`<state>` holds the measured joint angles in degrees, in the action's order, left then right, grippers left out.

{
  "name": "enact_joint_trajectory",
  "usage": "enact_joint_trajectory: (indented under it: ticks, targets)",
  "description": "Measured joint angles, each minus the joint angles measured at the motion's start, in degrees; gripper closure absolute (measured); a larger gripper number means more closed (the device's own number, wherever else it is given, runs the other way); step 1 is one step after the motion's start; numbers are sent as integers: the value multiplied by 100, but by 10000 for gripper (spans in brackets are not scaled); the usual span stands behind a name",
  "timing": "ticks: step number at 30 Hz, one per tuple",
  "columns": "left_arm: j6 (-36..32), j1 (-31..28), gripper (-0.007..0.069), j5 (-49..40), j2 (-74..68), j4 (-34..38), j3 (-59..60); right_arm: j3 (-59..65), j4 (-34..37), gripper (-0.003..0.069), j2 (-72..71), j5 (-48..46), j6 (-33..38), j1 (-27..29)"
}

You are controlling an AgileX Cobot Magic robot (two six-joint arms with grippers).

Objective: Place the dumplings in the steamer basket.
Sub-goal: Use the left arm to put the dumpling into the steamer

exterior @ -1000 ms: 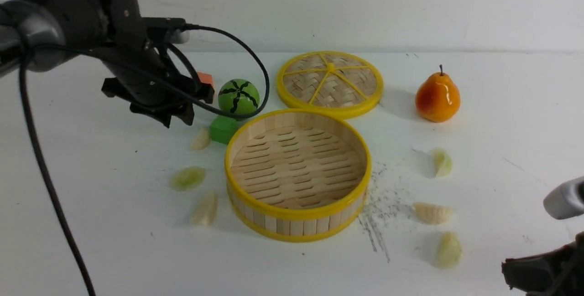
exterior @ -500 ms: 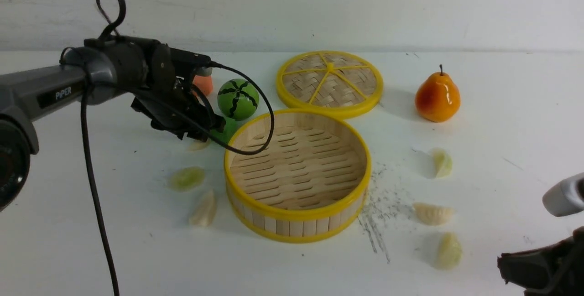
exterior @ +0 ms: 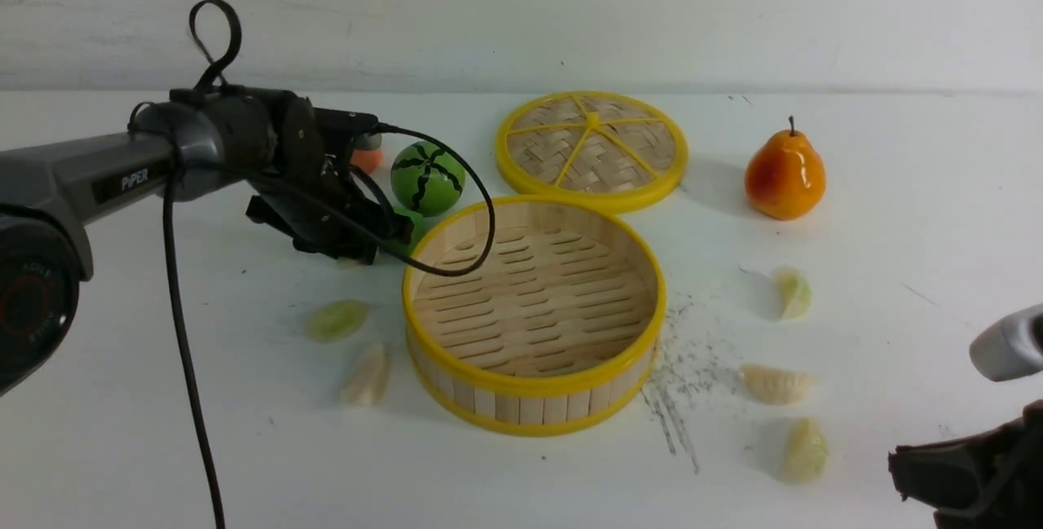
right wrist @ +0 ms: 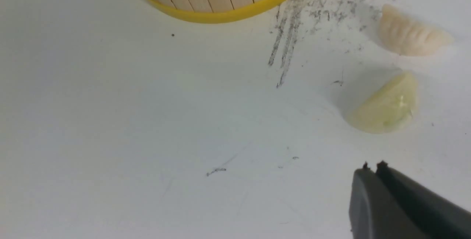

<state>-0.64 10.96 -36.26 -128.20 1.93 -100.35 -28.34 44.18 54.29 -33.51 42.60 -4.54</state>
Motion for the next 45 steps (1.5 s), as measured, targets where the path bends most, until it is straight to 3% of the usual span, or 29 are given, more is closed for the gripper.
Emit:
enact_joint_trajectory:
  ticks: [7, 11, 12, 14, 17, 23, 30, 36, 45]
  targets:
    - [97, 0, 449, -1164, 581, 253, -630, 0, 95, 639, 0, 0, 0, 0]
    - [191, 19, 449, -1797, 1005, 1354, -1225, 0, 112, 639, 0, 28, 0, 0]
    - [191, 27, 449, -1797, 1005, 1354, -1225, 0, 112, 639, 0, 28, 0, 0]
    - [-155, 191, 449, -2045, 1079, 2102, -1334, 0, 127, 639, 0, 57, 0, 0]
    - [-331, 486, 449, -2114, 923, 2350, -1334, 0, 192, 636, 0, 65, 0, 0]
    - [-314, 955, 449, -1912, 337, 1884, -1328, 0, 393, 631, 0, 25, 0, 0]
    - [1116, 1291, 449, -1496, -70, 885, -1328, 0, 429, 624, 0, -3, 0, 0]
    - [1331, 1365, 445, -1466, -213, 738, -1328, 0, 453, 621, 0, -3, 0, 0]
    - [1360, 1365, 186, -1501, -163, 704, -1334, 0, 453, 618, 0, -3, 5, 0]
